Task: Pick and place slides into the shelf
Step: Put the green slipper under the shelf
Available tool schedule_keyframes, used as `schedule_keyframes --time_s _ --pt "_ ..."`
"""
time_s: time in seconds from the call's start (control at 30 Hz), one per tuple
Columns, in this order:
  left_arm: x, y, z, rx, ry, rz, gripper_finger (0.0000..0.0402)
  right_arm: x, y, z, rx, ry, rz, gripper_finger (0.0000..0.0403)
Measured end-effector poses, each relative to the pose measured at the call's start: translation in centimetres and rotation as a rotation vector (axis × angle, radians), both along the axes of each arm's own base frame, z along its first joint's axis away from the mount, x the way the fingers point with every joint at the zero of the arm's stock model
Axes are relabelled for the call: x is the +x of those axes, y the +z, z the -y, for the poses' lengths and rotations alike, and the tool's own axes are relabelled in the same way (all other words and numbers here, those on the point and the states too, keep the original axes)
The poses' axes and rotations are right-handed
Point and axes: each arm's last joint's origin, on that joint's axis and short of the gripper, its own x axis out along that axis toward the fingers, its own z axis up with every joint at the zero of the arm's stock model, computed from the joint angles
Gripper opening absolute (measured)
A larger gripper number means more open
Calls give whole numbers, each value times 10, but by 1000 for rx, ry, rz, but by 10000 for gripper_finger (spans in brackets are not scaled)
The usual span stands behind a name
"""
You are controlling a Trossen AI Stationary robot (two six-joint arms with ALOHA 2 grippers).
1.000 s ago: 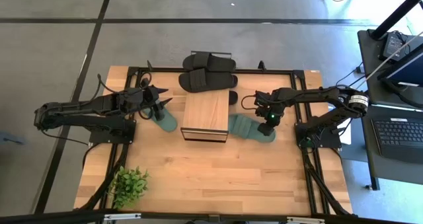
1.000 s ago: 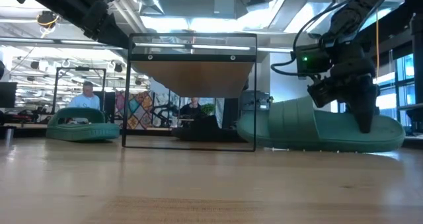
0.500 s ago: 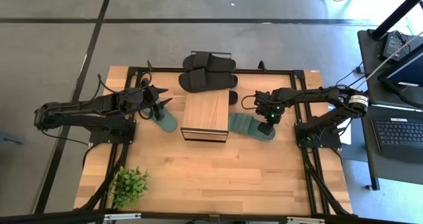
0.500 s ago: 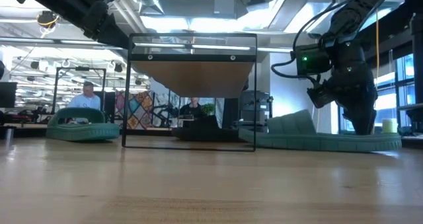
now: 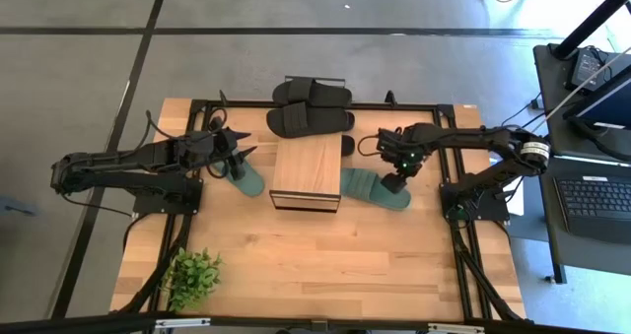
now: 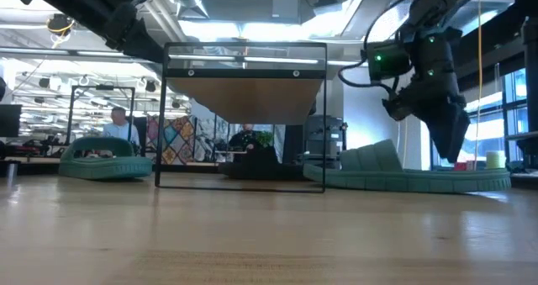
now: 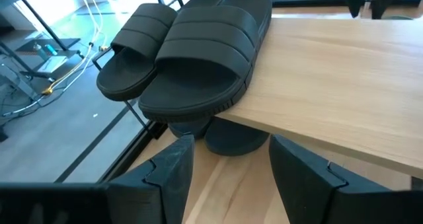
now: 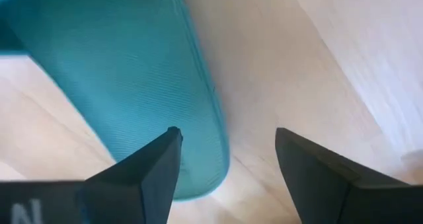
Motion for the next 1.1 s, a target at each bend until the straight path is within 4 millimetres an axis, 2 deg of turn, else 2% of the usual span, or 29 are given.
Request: schedule_keyframes --time_s 0.13,0.23,0.43,0.57,0.8,1.1 --pt "-1 -2 0 -10 3 -21 189 -4 13 -2 -3 -180 -16 243" --pt "-1 -3 0 -30 13 -11 189 -10 25 -7 -69 -276 -1 243" --pt "-1 -3 0 -50 23 3 189 -29 55 -33 -121 -468 67 243" --pt "-1 -3 0 -50 23 3 189 -35 66 -51 -142 -580 121 243" --pt "-1 -3 0 -50 23 3 189 -34 65 -82 -92 -736 90 243" --pt "-3 -5 1 -56 24 -30 189 -34 54 -115 -150 -959 -43 243"
